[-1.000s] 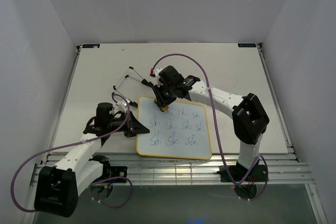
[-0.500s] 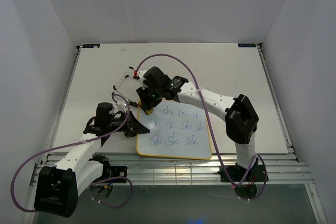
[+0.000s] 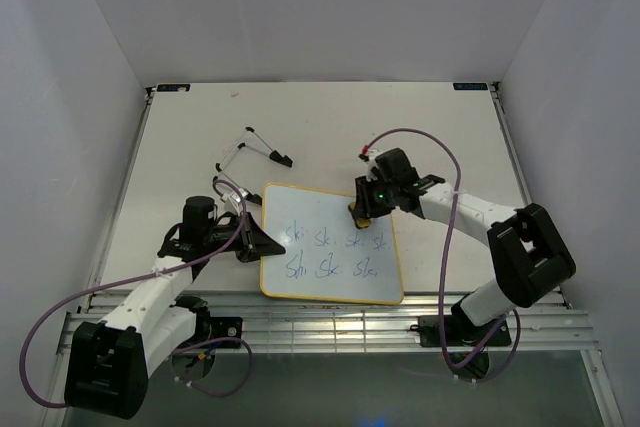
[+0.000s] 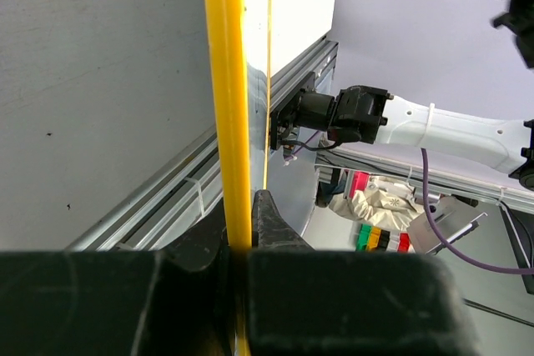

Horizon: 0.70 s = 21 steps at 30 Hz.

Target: Erase the whiteboard

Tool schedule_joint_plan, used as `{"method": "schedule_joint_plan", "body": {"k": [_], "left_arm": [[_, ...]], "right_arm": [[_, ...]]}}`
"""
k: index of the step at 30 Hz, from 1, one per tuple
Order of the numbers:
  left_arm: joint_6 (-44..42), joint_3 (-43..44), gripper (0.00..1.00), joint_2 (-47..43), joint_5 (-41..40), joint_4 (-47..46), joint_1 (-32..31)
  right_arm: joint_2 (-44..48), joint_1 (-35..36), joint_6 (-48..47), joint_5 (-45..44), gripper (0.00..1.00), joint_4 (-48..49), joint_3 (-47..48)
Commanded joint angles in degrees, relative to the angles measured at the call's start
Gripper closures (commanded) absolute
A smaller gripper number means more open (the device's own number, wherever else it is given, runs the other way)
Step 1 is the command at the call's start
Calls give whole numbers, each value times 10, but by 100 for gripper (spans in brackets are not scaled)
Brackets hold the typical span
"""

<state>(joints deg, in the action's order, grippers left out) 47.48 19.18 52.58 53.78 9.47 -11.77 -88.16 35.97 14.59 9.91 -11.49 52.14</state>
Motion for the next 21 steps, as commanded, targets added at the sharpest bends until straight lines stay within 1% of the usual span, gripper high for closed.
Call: {"method": "schedule_joint_plan", "body": {"k": [1, 4, 6, 9, 11, 14, 16, 17, 21], "left_arm": [[-43, 19, 100, -22, -35, -29, -4], [-44, 19, 100, -20, -33, -29, -3], [-44, 20, 100, -16, -32, -28, -4], [-44, 19, 100, -16, -30, -27, -4], [-46, 19, 100, -15, -28, -26, -3], [-48, 20, 100, -7, -24, -26, -4], [-49, 21, 100, -4, -21, -27, -3], [-49, 21, 100, -3, -20, -27, -3], [-47, 20, 100, -7, -24, -25, -3]], "right_arm": [[-2, -38, -12, -9, 69, -41, -81], [-3, -39, -9, 5, 69, -45, -71], [-6, -22, -1, 18, 69, -42, -56], [-23, 35, 16, 22, 69, -48, 2], [-43, 78, 27, 32, 69, -46, 58], [-81, 124, 37, 40, 69, -58, 142], [-104, 139, 39, 40, 69, -70, 183], [-126, 147, 39, 41, 69, -72, 218], [-162, 145, 35, 30, 69, -93, 256]]}}
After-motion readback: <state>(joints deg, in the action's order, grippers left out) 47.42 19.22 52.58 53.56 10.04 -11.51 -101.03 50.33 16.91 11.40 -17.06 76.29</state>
